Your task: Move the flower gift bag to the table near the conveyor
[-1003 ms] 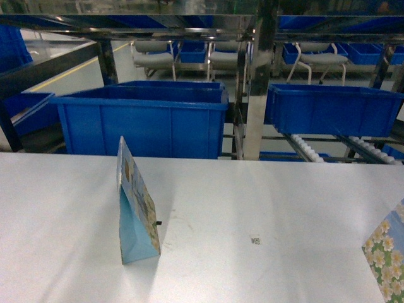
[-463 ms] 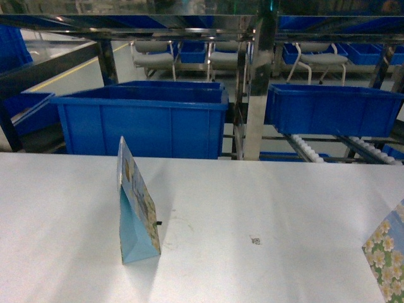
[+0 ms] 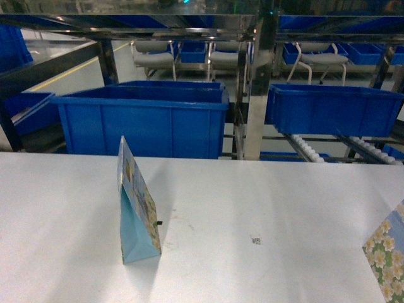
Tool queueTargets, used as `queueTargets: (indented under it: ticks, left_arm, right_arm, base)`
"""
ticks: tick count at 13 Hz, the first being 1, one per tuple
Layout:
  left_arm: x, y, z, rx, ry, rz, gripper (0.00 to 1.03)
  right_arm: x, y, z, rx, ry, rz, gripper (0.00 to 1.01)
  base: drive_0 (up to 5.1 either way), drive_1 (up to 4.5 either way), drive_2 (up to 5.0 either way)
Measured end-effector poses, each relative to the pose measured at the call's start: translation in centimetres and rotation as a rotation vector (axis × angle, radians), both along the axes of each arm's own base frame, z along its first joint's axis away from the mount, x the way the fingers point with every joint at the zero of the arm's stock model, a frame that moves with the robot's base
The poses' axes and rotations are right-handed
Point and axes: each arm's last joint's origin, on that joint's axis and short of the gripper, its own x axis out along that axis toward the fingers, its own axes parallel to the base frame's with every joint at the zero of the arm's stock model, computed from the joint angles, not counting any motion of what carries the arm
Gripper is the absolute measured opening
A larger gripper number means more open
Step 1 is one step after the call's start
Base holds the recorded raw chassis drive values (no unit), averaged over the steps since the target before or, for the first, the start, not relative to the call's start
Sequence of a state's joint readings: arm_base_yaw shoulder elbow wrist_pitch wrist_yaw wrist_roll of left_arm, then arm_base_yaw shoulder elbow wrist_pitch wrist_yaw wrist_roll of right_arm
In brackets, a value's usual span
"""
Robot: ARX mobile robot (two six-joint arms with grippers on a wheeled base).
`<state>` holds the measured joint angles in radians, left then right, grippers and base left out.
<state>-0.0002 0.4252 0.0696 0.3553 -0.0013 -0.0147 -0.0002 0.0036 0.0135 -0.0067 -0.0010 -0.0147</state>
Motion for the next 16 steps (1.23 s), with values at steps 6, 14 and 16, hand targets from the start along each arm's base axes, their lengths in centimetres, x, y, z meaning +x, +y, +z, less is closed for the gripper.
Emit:
queueTargets:
  ticks: [6, 14, 16]
  left_arm:
    - [-1.1, 0.0, -1.2, 0.0, -0.008, 0.0, 0.02]
    - [-3.0, 0.0, -1.4, 0.0, -0.016, -0.001, 0.02]
    - [-3.0, 0.0, -1.6, 0.001, 0.0, -0.002, 0.02]
  right_arm:
    - [0.0, 0.0, 0.0, 0.0, -0.002, 0.0, 0.02]
    - [0.0, 0.0, 0.0, 0.0, -0.002, 0.0, 0.02]
    - [0.0, 0.0, 0.0, 0.0, 0.0, 0.0, 0.02]
  base:
    - [0.0, 0.0, 0.0]
    - [0.0, 0.0, 0.0]
    - [0.0, 0.0, 0.0]
